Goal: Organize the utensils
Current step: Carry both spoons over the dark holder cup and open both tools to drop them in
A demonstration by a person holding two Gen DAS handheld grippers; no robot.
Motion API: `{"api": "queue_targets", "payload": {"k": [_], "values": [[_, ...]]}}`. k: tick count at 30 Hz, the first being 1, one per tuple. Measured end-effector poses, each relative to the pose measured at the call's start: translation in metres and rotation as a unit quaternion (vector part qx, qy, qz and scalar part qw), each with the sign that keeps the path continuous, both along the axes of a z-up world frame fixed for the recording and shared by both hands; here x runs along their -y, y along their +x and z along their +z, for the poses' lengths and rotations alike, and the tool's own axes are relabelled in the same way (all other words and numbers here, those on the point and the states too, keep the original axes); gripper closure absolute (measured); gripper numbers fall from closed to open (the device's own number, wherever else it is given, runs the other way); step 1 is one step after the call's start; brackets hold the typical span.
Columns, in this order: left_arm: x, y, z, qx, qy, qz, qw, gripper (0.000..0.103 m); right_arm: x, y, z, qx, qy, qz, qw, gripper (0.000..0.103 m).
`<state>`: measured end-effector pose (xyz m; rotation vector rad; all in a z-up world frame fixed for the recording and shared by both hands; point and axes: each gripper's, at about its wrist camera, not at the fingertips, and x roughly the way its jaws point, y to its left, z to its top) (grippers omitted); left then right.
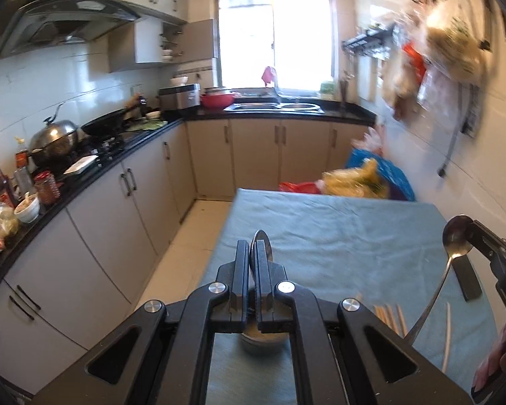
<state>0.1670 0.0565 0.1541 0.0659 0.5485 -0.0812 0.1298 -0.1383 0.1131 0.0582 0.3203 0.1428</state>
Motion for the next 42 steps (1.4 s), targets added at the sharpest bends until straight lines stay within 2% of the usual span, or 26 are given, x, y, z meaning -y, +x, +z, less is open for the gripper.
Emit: {"api": "queue_targets", "payload": {"k": [5,10,17,23,34,40,42], "values": [[-0.028,0.017,0.01,0.03,0.01,0.039,0.9987,0.1,-0.04,0.039,0.012,0.015,-0.015,0.011,1.0,0.1],[-0.038,0.031,0.002,0.046,0.037,0.071,0.9957,0.1,-0.079,0.073,0.01,0.019,-0.024,0.025,0.999,0.1],[-0.037,0.043,-0.025,0.051,0.061,0.08,0.9936,0.1,-0.13,0.099,-0.023,0.028,-0.099,0.023,0.994,0.1],[-0.03,0.046,-0.047,0.043,0.074,0.054,0.9949,0.1,-0.145,0.11,-0.054,0.003,-0.141,0.043,0.989,0.1],[-0.033,0.057,-0.071,0.001,0.054,0.033,0.998,0.1,-0.14,0.114,-0.08,-0.058,-0.121,0.083,0.988,0.099],[-0.035,0.058,-0.072,-0.005,0.048,0.033,0.9983,0.1,-0.13,0.117,-0.082,-0.092,-0.077,0.101,0.988,0.098],[-0.037,0.056,-0.072,-0.007,0.044,0.035,0.9984,0.097,-0.127,0.115,-0.081,-0.097,-0.067,0.106,0.987,0.097]]}}
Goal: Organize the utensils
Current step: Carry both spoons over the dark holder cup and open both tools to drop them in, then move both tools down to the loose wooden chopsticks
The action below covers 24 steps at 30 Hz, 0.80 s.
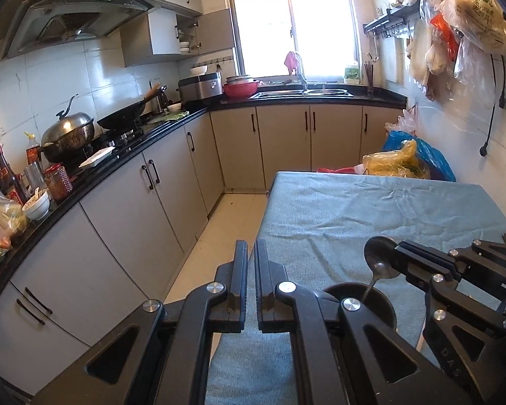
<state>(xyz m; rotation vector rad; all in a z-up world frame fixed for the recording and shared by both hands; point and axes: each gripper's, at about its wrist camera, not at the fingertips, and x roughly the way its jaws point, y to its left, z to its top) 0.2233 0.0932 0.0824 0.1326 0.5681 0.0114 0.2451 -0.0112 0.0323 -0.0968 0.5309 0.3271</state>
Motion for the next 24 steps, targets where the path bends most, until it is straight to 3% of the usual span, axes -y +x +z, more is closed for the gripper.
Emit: {"api": "queue_targets", "payload": {"k": [2,9,12,14,18,21,24], "values": [[-0.003,-0.002,0.001,-0.001,-0.005,0.003,1.0,0.091,0.002,-0.004,0.003,-0.001,0.007,0.003,1.0,0.097],[-0.009,-0.019,0.009,0.005,-0.012,0.004,0.9999,0.091,0.013,-0.019,0.019,0.005,0.038,0.005,0.999,0.097],[-0.011,-0.035,0.012,0.012,-0.016,0.0,0.9998,0.09,0.031,-0.037,0.027,0.001,0.075,0.002,0.997,0.097],[-0.01,-0.052,0.011,0.011,-0.02,-0.012,0.9997,0.084,0.046,-0.053,0.029,-0.001,0.101,-0.001,0.995,0.095],[0.001,-0.086,0.0,0.006,-0.019,-0.036,0.9991,0.081,0.079,-0.099,0.029,0.008,0.131,-0.023,0.991,0.082],[0.019,-0.105,-0.029,-0.037,-0.036,-0.076,0.9957,0.077,0.11,-0.138,0.017,0.014,0.146,-0.055,0.988,0.077],[0.045,-0.107,-0.06,-0.082,-0.024,-0.102,0.9911,0.077,0.138,-0.164,0.004,0.006,0.148,-0.092,0.985,0.077]]}}
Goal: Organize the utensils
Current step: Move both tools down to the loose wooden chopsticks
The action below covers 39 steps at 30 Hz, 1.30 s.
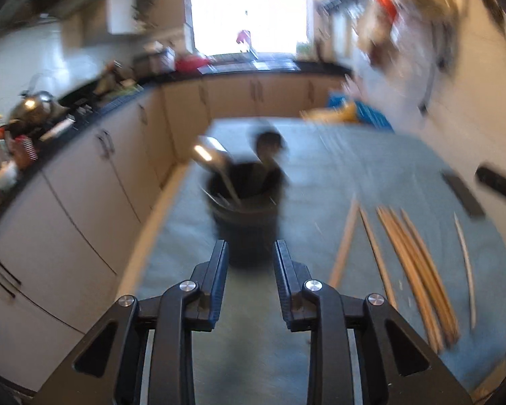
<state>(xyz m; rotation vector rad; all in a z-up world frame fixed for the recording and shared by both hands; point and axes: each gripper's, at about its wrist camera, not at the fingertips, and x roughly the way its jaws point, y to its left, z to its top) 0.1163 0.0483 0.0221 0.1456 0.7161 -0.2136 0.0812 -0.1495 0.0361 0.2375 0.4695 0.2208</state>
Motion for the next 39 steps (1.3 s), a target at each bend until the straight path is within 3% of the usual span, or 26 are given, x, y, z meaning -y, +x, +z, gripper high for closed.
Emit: {"api": "queue_targets", "payload": {"k": [2,5,9,19,24,32,39], "values": [[0.018,0.006,-0.025,-0.05,0.001,-0.023,0.9985,0.077,0.022,-0.014,-0.009,-0.012,0.007,-0.023,1.0,0.077],[0.03,0.018,-0.053,-0.104,0.0,-0.012,0.9945,0.077,0.05,-0.03,-0.017,-0.024,0.017,-0.049,0.998,0.077],[0.038,0.028,-0.074,-0.134,0.008,0.01,0.9908,0.077,0.094,-0.051,-0.026,-0.033,0.048,-0.085,0.995,0.077],[0.073,0.002,-0.072,-0.164,0.007,-0.038,0.9856,0.076,0.154,-0.062,-0.053,-0.072,0.117,-0.134,0.981,0.077],[0.075,0.009,-0.052,-0.148,0.01,-0.041,0.9881,0.076,0.171,-0.055,-0.062,-0.098,0.134,-0.143,0.976,0.077],[0.112,0.054,-0.028,-0.151,0.025,-0.063,0.9862,0.076,0.177,-0.058,-0.073,-0.105,0.148,-0.145,0.973,0.07],[0.153,0.11,-0.025,-0.188,0.033,-0.057,0.98,0.076,0.181,-0.059,-0.078,-0.109,0.153,-0.138,0.973,0.068]]}}
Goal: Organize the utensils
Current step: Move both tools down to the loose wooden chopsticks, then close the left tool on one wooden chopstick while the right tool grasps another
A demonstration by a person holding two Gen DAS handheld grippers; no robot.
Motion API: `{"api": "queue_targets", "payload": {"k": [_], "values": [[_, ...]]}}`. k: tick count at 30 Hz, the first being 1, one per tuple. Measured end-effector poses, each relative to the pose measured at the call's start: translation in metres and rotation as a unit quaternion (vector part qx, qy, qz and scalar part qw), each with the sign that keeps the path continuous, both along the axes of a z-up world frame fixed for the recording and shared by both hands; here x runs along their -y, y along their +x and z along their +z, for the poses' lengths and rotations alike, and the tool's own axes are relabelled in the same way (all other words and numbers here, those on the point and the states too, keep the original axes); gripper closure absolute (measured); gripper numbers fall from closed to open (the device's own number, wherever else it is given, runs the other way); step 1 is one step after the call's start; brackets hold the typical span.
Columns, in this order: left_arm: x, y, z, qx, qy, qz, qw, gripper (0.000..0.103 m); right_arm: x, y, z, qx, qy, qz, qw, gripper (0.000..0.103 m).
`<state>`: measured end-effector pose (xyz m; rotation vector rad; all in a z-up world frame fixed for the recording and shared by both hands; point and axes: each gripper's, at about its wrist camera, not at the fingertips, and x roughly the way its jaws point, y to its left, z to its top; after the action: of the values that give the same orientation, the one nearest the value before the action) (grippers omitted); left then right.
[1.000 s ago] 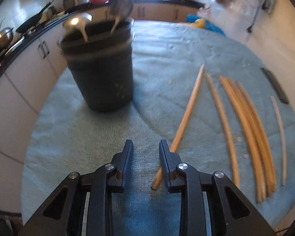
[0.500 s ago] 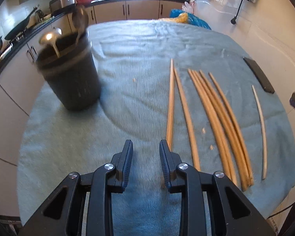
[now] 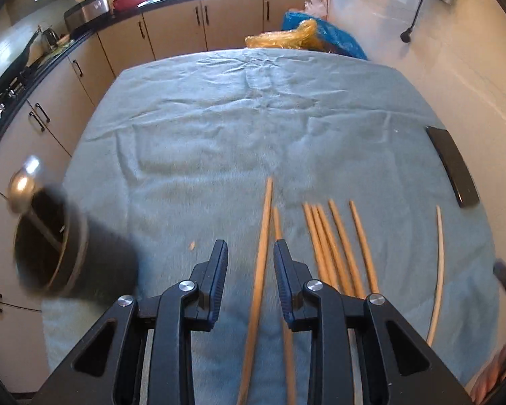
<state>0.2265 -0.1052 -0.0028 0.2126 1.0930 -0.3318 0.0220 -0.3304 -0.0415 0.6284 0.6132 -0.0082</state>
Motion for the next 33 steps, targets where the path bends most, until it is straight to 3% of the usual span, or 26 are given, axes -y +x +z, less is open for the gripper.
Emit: {"api": "queue_targets", "payload": {"k": [5,14,19,23,27,33], "values": [[0.02,0.033,-0.019,-0.03,0.021,0.01,0.9993,0.076,0.006,-0.003,-0.005,-0.003,0.003,0.003,1.0,0.068],[0.038,0.057,-0.05,-0.043,0.053,0.024,0.9974,0.076,0.022,-0.008,-0.011,-0.014,0.007,-0.006,1.0,0.068],[0.032,0.053,-0.051,-0.03,0.061,0.025,0.9973,0.097,0.024,-0.006,-0.009,-0.018,0.002,-0.005,1.0,0.068],[0.015,0.036,-0.05,-0.032,0.058,0.032,0.9973,0.097,0.021,0.008,-0.003,-0.028,-0.004,0.008,1.0,0.066],[-0.01,0.019,-0.048,-0.037,0.04,0.038,0.9978,0.097,0.017,0.033,0.003,-0.052,-0.013,0.025,0.998,0.063],[-0.039,-0.005,-0.049,-0.04,0.026,0.04,0.9981,0.097,0.015,0.089,-0.009,-0.147,-0.033,0.03,0.988,0.061]]}}
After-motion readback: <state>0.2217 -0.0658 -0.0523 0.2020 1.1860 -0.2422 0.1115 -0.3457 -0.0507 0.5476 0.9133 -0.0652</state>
